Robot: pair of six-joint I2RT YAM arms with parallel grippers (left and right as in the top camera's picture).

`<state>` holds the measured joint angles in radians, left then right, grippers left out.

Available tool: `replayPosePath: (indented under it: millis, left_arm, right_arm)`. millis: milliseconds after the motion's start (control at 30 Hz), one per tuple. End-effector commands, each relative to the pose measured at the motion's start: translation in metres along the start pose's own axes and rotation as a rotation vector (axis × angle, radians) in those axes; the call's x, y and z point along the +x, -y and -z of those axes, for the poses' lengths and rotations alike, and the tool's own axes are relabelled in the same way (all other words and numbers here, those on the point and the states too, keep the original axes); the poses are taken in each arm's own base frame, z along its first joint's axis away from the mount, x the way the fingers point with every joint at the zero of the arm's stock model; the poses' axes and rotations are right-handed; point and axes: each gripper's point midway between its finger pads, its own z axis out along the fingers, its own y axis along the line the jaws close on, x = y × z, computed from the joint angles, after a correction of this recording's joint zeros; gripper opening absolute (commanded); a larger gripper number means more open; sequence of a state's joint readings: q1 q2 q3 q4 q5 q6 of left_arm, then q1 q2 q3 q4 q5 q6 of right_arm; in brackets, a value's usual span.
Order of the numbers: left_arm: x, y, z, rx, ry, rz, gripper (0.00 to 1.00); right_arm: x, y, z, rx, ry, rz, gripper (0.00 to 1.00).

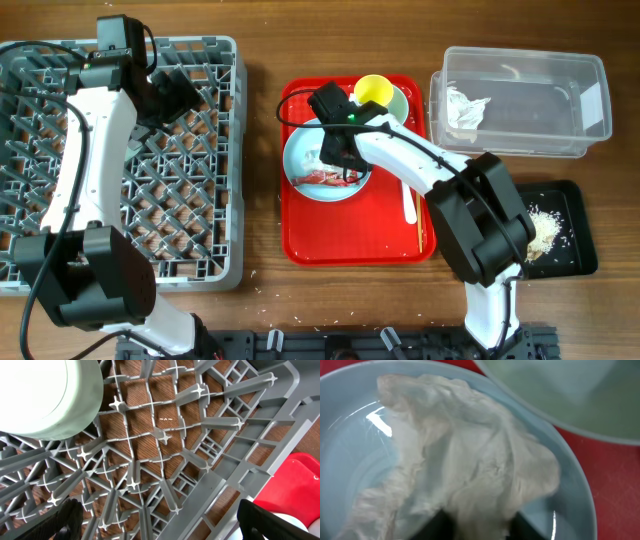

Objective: Sort waste into correct bins and load items into the dishwasher rack
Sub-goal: 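Grasp the tissue and drop it into the clear plastic bin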

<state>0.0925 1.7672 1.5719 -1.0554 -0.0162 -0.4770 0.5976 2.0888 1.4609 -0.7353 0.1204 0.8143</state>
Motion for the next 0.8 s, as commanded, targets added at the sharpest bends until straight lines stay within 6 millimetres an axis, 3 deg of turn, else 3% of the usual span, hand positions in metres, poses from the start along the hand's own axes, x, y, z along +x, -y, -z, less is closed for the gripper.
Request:
replayPosePath:
  millis: [0, 100, 167, 200, 233, 300, 333, 433, 533, 600, 667, 733, 767]
  left_arm:
    - [0.0, 0.001, 0.003, 0.01, 0.002, 0.003, 1.0]
    - [0.0, 0.001, 0.003, 0.01, 0.003, 0.003, 1.0]
    - [0.0, 0.001, 0.003, 0.01, 0.003, 0.003, 1.0]
    - [0.0, 0.001, 0.003, 0.01, 0.003, 0.003, 1.0]
    - [0.0, 0.001, 0.003, 0.01, 0.003, 0.003, 1.0]
    - [0.0, 0.001, 0.003, 0.01, 0.003, 0.003, 1.0]
    - [0.0, 0.001, 0.003, 0.01, 0.003, 0.003, 1.0]
    - [-0.001, 0.001, 0.003, 0.01, 0.003, 0.003, 1.0]
    - [-0.001, 0.001, 0.003, 0.01, 0.003, 0.003, 1.0]
    - [-0.001, 0.001, 0.003, 0.01, 0.003, 0.003, 1.0]
    - [-0.001, 0.001, 0.003, 0.01, 0.003, 0.003, 1.0]
    - [-0.001, 0.001, 0.003, 0.01, 0.003, 0.003, 1.0]
    - [-0.001, 0.001, 0.003, 0.01, 0.003, 0.003, 1.0]
  right_arm:
    - [-0.003, -0.004, 0.001, -0.017, -0.003, -0.001, 0.04]
    - [-0.032, -0.009, 0.044, -0.079, 0.071, 0.003, 0.04]
    - [-0.062, 0.0, 0.091, -0.139, 0.167, -0.043, 0.04]
    - [-0.075, 0.009, 0.109, -0.154, 0.209, -0.072, 0.04]
    - [-0.098, 0.033, 0.143, -0.18, 0.287, -0.141, 0.04]
    - [-0.125, 0.072, 0.179, -0.202, 0.371, -0.195, 0.04]
    - [-0.132, 0.083, 0.188, -0.222, 0.381, -0.179, 0.04]
    - [-0.145, 0.128, 0.192, -0.201, 0.377, -0.24, 0.04]
    - [-0.17, 0.219, 0.192, -0.027, 0.462, -0.508, 0.04]
    - [-0.178, 0.256, 0.188, 0.071, 0.509, -0.59, 0.04]
    - [-0.18, 0.289, 0.171, 0.168, 0.519, -0.638, 0.05]
    - [-0.186, 0.299, 0.145, 0.188, 0.498, -0.653, 0.4]
    - [-0.187, 0.299, 0.13, 0.196, 0.472, -0.646, 0.66]
